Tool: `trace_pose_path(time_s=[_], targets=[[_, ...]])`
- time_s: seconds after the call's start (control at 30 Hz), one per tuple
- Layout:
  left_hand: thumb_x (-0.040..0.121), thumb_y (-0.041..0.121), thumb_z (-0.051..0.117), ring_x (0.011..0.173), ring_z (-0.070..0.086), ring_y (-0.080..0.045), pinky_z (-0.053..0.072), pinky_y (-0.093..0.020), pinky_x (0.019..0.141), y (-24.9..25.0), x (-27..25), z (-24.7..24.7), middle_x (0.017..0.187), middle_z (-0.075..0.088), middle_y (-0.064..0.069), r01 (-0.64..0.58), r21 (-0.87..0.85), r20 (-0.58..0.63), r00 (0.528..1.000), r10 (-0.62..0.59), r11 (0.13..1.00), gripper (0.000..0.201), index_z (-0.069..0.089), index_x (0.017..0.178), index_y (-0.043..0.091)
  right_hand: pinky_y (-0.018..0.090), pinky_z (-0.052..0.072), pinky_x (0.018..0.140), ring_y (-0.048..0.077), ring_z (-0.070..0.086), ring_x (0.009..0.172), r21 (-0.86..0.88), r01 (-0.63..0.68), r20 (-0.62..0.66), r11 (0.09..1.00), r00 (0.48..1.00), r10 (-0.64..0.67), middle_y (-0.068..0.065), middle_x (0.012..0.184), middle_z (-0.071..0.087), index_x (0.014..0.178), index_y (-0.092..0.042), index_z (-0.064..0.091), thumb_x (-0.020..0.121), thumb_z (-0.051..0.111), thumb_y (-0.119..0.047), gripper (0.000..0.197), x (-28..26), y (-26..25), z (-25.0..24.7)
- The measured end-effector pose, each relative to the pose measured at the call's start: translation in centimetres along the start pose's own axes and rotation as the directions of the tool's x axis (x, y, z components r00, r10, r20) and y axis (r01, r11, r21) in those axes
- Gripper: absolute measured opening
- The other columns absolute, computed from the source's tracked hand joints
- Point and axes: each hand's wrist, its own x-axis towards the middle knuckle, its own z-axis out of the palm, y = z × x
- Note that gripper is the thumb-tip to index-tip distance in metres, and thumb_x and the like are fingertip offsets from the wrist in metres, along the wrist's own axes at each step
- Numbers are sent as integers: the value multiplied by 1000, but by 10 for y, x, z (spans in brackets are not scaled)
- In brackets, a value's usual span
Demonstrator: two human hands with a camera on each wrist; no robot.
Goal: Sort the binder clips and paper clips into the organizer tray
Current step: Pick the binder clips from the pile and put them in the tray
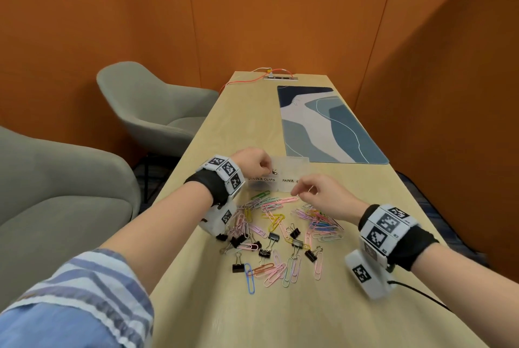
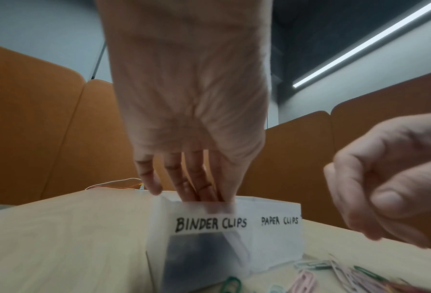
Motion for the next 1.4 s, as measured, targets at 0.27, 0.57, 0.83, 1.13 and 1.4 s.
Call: trace_pose_path(time_s=[0.27,0.57,0.83,1.13,1.4], targets=[[88,11,59,79,51,-12,37,-13,60,-5,-1,-11,88,61,1,-9,-123,63,998,17,992,21,71,105,7,14,42,69,11,56,83,26,-15,9,1000,1000,15,-1,97,67,93,-17,71,89,52,-8,21,-15,9,-2],[85,8,65,63,57,-4,43,-18,65,15,10,-12,69,62,7,41,-595,-206,958,-201,803,13,71,97,4,20,48,68,13,59,80,60,-50,21,997,999,49,-1,97,68,95,-16,71,90,52,-10,20,-20,10,-3],[84,8,57,89,65,-18,51,-30,86,28,6,0,95,72,-3,34,-293,-260,959,-114,956,20,73,95,14,13,38,62,2,51,70,45,-48,42,998,998,46,-8,84,61,94,-16,71,90,52,-10,20,-23,9,0],[81,11,64,91,62,-24,43,-28,68,-11,-22,12,86,58,1,107,54,-196,976,-95,993,8,65,87,16,15,41,65,1,51,72,17,-48,41,999,998,48,-6,86,62,94,-14,71,89,52,-9,20,-26,7,0],[82,18,62,92,57,-24,50,-39,82,0,-40,20,106,52,-3,106,-22,-287,952,-108,994,21,62,102,18,22,45,76,12,59,82,-167,54,153,984,988,-28,-2,99,65,97,-19,68,87,55,-12,17,-32,-6,8]])
